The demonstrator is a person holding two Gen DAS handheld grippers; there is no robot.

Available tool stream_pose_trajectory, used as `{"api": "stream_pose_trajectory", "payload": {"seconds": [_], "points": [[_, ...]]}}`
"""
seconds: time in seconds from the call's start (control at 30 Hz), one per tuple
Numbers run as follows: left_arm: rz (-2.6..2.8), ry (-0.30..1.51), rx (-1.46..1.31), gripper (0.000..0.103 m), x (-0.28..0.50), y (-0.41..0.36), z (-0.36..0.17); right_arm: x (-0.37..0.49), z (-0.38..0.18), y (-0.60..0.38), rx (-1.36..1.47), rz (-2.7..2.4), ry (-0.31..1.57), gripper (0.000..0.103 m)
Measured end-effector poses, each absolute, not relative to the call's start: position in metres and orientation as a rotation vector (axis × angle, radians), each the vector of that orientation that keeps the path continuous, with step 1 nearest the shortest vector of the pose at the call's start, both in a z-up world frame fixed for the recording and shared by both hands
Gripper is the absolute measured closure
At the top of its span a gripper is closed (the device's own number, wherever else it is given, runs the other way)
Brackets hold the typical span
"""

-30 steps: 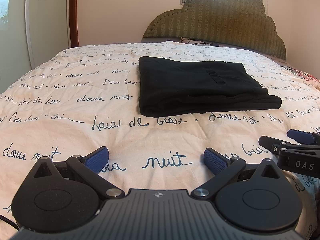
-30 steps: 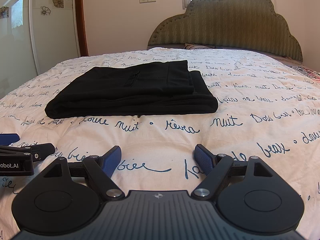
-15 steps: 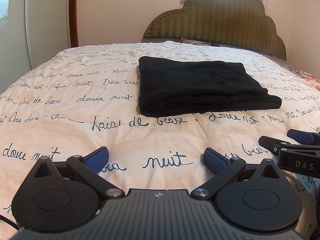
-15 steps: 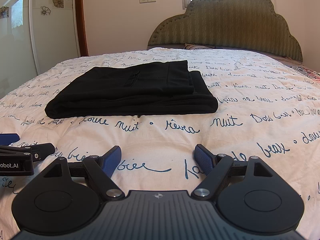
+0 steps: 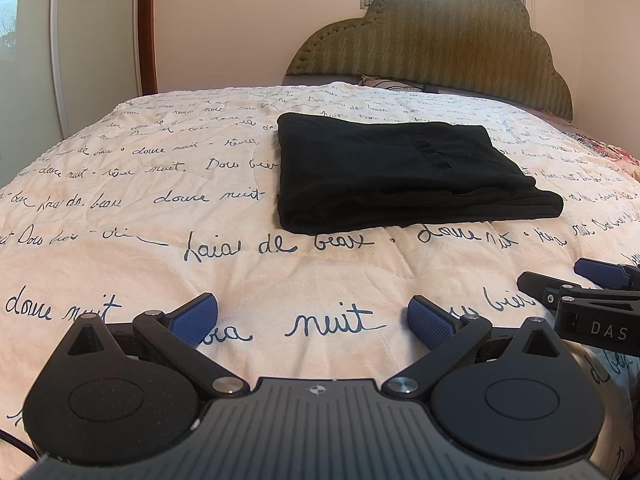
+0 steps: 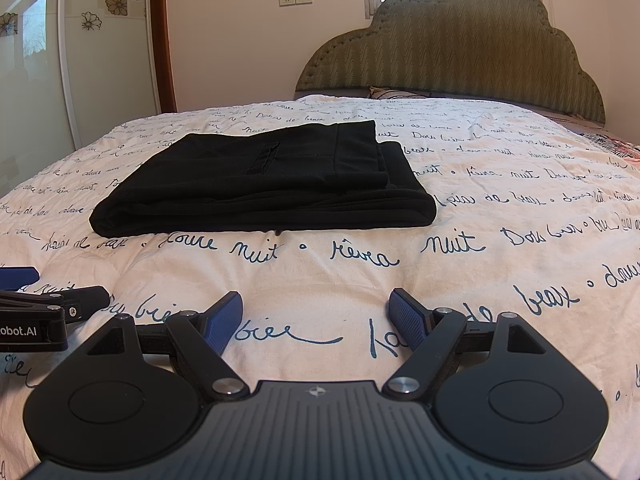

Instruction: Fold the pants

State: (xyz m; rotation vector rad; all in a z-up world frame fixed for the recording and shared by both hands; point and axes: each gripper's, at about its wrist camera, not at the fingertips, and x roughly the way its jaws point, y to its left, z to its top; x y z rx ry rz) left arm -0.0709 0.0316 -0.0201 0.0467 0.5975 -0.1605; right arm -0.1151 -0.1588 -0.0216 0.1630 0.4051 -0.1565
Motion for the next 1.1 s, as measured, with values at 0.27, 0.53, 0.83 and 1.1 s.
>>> {"api": "stream_pose_trajectory", "payload": {"seconds": [0.27,0.53,0.83,1.1], "points": [[-0.160,0.597,0.047,0.000,-0.0711,0.0316,-0.0201,-0.1149,-0.0217,-0.1587,0.162,-0.157,0.405,0.023],[-0.157,0.603,0.059,0.000,-0.0693,0.0307,-0.0203,-0.1149,-0.0221,-0.1583,0.161,-0.157,0.406,0.023],[-0.157,0.603,0.059,0.000,-0.0695,0.0306,-0.0202,-0.1149,-0.0219,-0.1585,0.162,-0.157,0.406,0.023],[-0.157,0.602,0.060,0.000,-0.0692,0.0306,-0.0202,-0.1149,-0.0219,-0.1585,0.161,-0.158,0.405,0.023]]}}
